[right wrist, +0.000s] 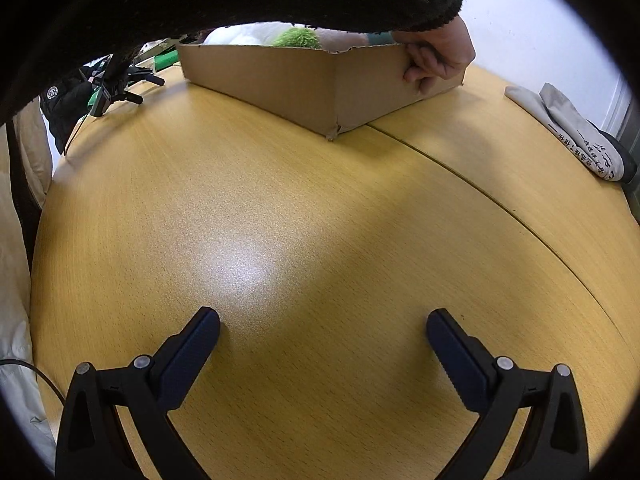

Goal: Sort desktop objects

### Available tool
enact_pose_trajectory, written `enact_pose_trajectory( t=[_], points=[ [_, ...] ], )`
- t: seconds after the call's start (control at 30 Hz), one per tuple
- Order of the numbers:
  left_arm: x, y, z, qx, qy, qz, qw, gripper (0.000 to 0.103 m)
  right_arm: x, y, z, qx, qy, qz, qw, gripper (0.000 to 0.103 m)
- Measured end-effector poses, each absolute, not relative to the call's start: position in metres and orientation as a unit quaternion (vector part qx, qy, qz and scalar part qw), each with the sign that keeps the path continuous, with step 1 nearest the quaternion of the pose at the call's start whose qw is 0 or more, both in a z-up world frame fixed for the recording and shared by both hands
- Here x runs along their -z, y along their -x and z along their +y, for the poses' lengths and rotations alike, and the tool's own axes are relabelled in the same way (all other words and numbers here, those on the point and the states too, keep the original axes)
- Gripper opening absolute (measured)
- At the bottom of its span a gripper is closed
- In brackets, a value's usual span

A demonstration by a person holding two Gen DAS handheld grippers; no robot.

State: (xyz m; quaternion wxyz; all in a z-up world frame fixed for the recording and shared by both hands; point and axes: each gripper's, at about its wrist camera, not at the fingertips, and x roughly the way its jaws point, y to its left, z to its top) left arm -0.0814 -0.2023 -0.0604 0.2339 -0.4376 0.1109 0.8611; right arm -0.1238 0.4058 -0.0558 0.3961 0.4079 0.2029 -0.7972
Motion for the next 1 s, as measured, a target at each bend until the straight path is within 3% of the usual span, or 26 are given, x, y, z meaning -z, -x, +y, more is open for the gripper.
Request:
enact_pose_trajectory(
  t=[1.0],
  points=[
    [0.061, 0.077, -0.215, -0.861, 0.437, 0.110, 0.234, 0.103, 0.056, 0.122, 0.404, 0.798, -0.408, 0.203, 0.396, 0.103]
  ],
)
